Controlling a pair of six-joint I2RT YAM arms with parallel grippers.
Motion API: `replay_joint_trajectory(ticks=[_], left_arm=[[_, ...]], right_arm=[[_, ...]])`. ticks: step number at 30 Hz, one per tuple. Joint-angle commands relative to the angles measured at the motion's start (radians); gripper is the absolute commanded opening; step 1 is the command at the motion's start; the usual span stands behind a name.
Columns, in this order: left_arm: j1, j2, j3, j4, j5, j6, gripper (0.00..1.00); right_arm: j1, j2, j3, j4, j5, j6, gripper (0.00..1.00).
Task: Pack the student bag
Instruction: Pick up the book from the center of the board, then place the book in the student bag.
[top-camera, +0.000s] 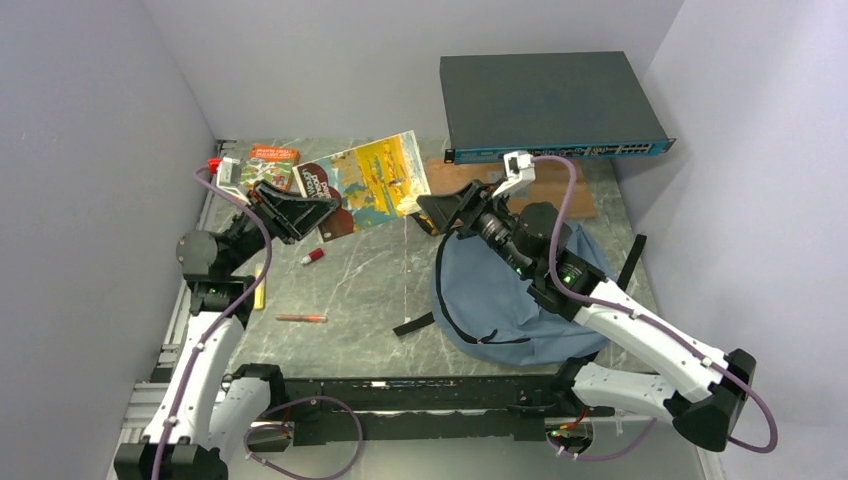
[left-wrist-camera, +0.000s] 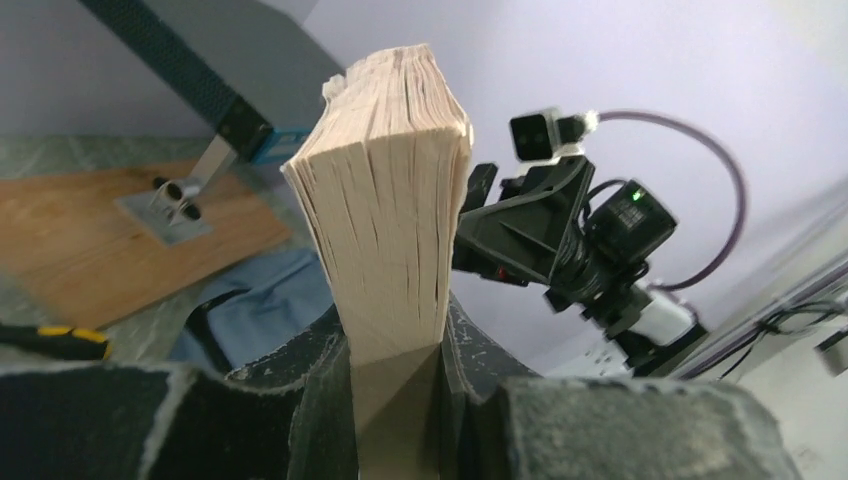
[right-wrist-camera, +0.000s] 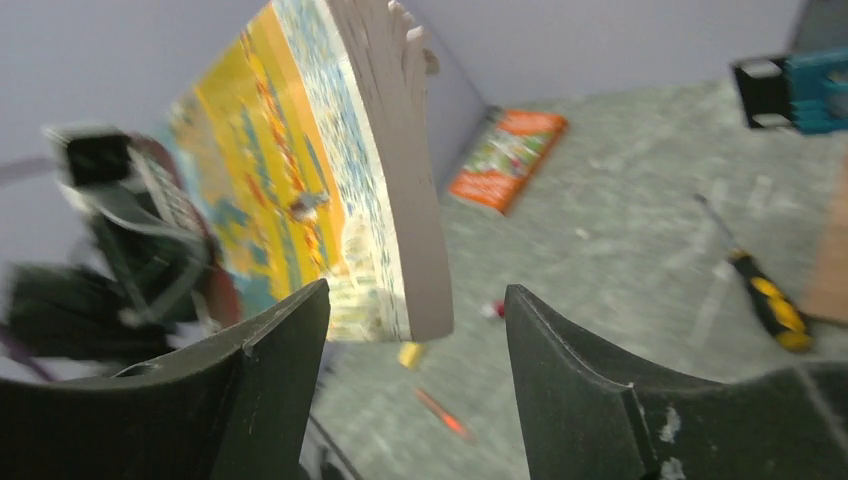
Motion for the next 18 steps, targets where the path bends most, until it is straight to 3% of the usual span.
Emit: replay_joint_trajectory(ticks=[1, 4, 7, 12, 18], left_arm=[[0.015, -0.07, 0.223, -0.534, 0.066, 0.378, 0.0], [0.016, -0.079, 0.423, -1.105, -0.156, 0.676, 0.0], [0.015, -0.08, 0.544, -1.376, -0.443, 0.837, 0.0], [0.016, -0.098, 0.529, -1.445, -0.579, 0.879, 0.0], [0.016, -0.077, 0.411, -1.367, -0.456, 0.803, 0.0]], right_arm=[[0.0, -0.034, 0.035, -0.33, 0.036, -0.236, 0.69], [0.003, -0.038, 0.038, -0.43, 0.013, -0.277, 0.71], [0.018, -0.025, 0.039, -0.512, 0.017, -0.276, 0.72], [0.077, 0.079, 0.063, -0.664, 0.11, -0.239, 0.75], [0.178, 0.33, 0.207, -0.906, 0.345, -0.179, 0.76]])
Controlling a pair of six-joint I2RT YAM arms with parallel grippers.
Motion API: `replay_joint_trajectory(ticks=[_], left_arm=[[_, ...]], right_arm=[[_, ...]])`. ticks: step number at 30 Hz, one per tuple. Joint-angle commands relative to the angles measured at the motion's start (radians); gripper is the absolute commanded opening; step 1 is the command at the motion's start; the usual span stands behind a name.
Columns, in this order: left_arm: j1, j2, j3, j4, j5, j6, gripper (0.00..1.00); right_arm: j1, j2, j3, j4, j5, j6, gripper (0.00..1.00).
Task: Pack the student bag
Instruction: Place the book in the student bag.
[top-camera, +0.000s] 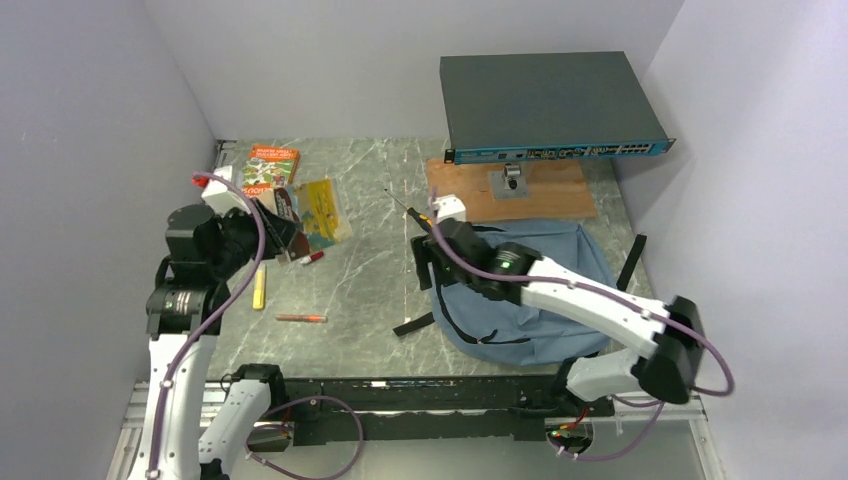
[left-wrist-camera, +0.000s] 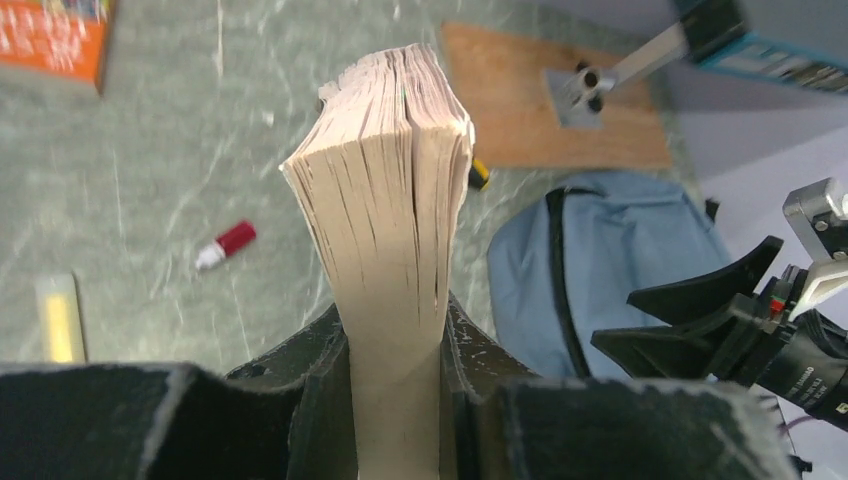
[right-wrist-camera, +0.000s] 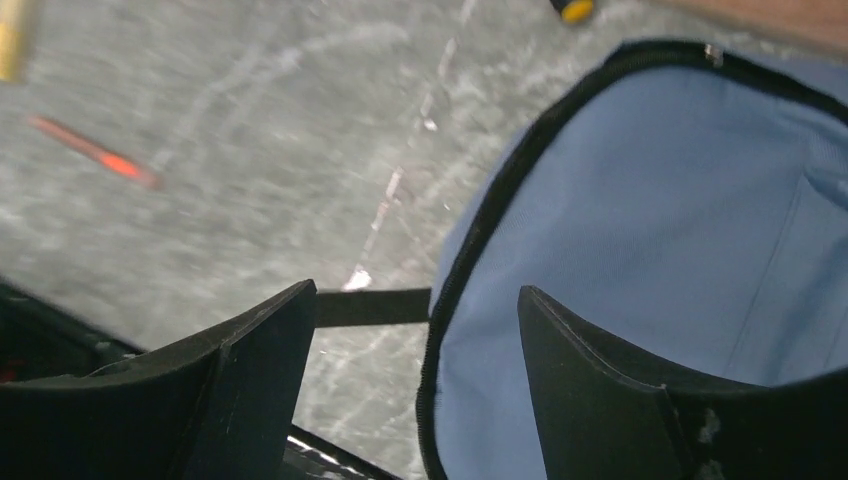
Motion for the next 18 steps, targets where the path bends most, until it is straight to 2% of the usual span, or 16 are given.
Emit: replay_joint_trajectory(ticks=[1, 5, 10, 18], left_arm=[[0.0, 0.028, -0.052, 0.083, 0.077, -0.021, 0.0], [0.0, 0.073, -0.086, 0.129, 0.167, -0.055, 0.0], [-0.001, 0.106, -0.129, 0.19, 0.238, -0.108, 0.0], [-0.001, 0.131, -0.135, 0.203, 0.259, -0.108, 0.0]], right_arm=[[0.062, 0.134, 0.112, -0.222, 0.203, 0.043, 0.76], [0.07, 0.203, 0.146, -0.299, 0.286, 0.063, 0.71], [0.07, 0.239, 0.143, -0.297, 0.266, 0.051, 0.7], [0.07, 0.266, 0.119, -0.253, 0.205, 0.02, 0.73]])
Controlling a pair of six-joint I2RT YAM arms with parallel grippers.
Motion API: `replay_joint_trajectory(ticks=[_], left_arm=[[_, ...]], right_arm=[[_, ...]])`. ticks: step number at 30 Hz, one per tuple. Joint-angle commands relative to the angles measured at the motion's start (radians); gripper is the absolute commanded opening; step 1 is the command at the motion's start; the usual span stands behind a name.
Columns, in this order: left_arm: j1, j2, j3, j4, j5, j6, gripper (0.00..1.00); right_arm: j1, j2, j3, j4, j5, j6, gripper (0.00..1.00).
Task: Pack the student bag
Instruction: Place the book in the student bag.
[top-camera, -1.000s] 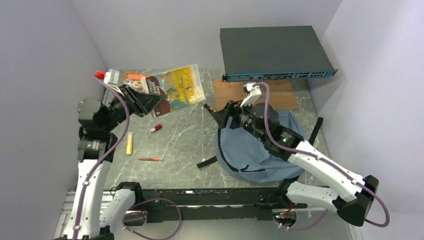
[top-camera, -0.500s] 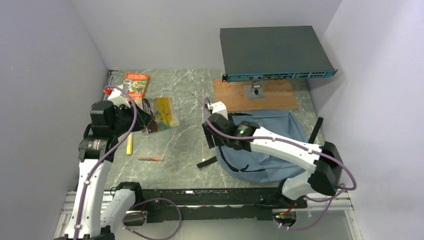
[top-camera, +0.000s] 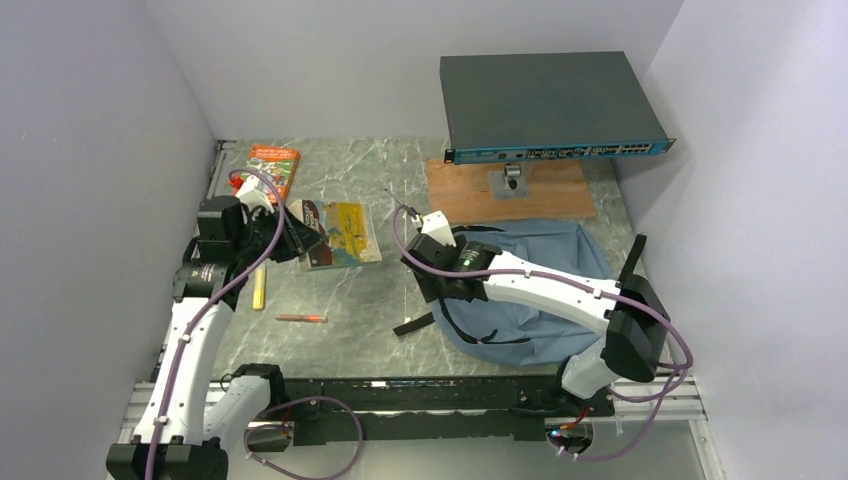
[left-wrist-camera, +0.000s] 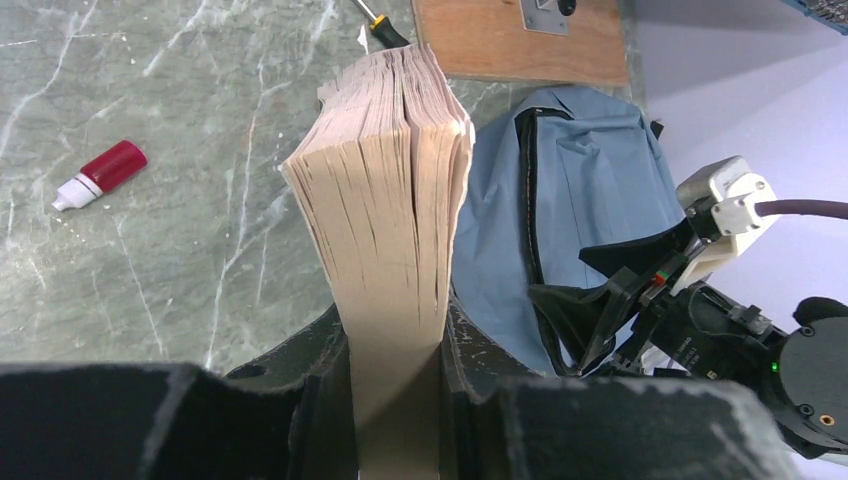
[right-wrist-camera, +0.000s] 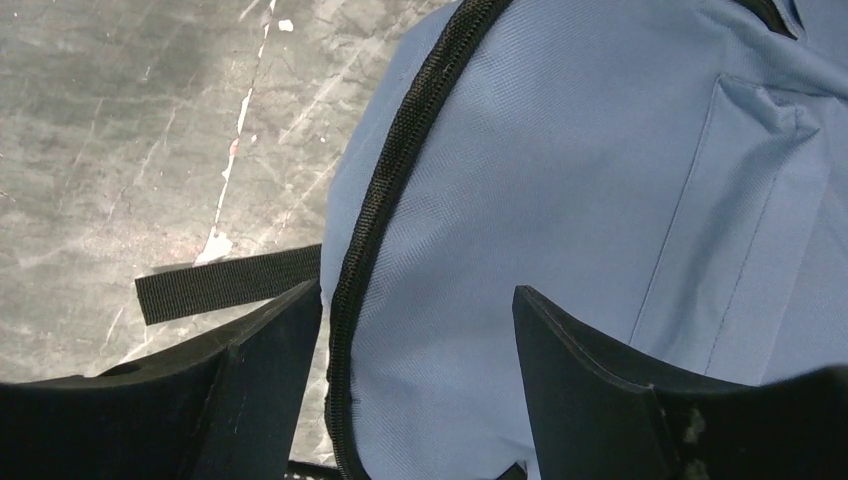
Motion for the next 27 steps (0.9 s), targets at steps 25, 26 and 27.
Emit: replay_joint_trajectory(ticks=[25, 26, 27], left_arm=[[-0.104, 0.065, -0.082, 0.418, 0.328, -0.324, 0.0], [-0.13, 0.071, -0.087, 0.446, 0.332, -0.347, 0.0], [-0.156, 0.079, -0.089, 0.466, 0.327, -0.361, 0.0]], right_arm=[[-0.155, -0.268, -0.12, 0.112, -0.057, -0.07, 0.0], [-0.155, -0.303, -0.135, 0.146, -0.068, -0.079, 0.0], [-0.156, -0.338, -0.148, 0.178, -0.076, -0.083, 0.0]])
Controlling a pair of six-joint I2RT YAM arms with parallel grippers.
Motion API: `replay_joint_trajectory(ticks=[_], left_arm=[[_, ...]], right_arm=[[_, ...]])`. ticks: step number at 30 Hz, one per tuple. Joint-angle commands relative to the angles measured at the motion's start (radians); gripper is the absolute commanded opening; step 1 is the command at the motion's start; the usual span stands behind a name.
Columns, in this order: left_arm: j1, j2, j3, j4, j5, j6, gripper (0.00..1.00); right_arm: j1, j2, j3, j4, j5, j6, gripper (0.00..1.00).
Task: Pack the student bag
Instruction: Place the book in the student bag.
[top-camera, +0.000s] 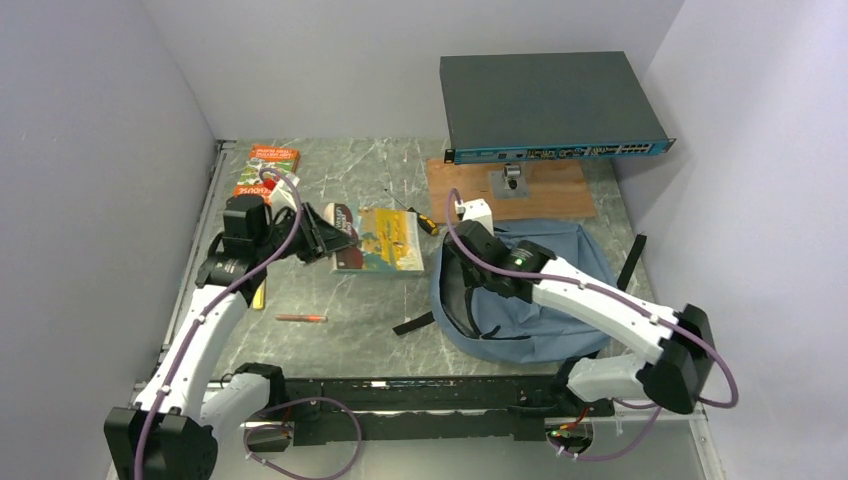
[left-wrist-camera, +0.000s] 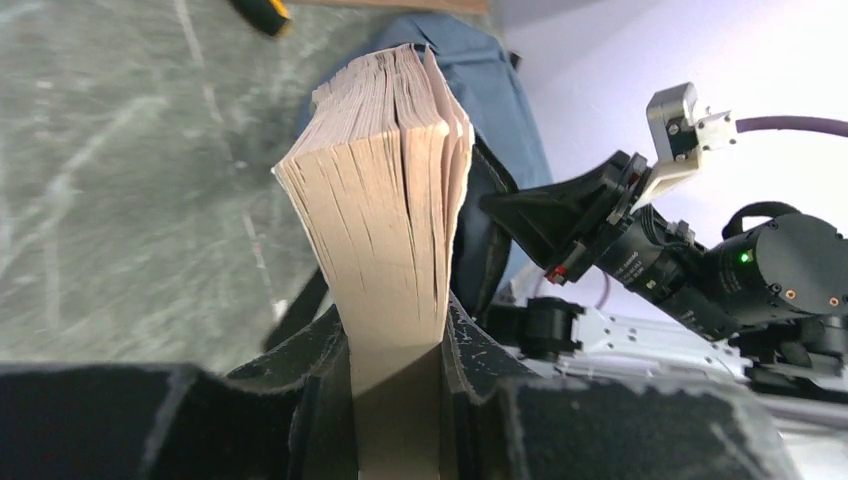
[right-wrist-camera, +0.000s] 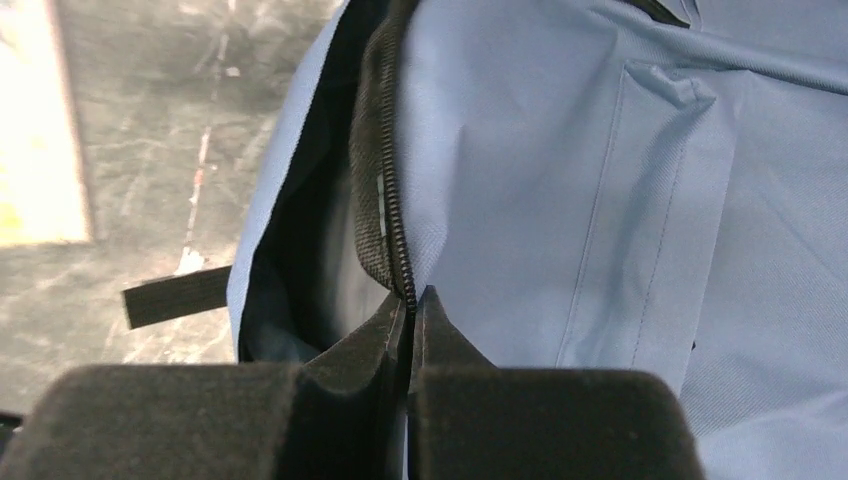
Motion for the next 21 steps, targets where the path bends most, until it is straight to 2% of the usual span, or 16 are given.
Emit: replay_joint_trajectory(ticks=[1, 6, 14, 17, 21], left_arm=[[-0.104, 0.016, 0.011, 0.244, 0.108, -0.149, 0.0], [-0.215, 0.085, 0.022, 0.192, 0.061, -0.17, 0.0], [-0.341, 0.184, -0.072, 0.468, 0.09, -0.375, 0.0], [-0.381, 0.255, -0.066, 0.503, 0.053, -0.447, 0.0], [-0.417, 0.334, -0.103, 0.681, -0.018, -0.569, 0.0]], right_arm=[[-0.01, -0.162, -0.04, 0.166, -0.019, -0.044, 0.0], [-0.019, -0.269, -0.082, 0.301, 0.004, -0.019, 0.0], [-0.03, -0.293, -0.101, 0.378, -0.014, -0.018, 0.0], [-0.03, -0.3, -0.11, 0.379, -0.02, -0.014, 0.0], [-0.03, -0.319, -0.124, 0.39, -0.036, -0.002, 0.0]])
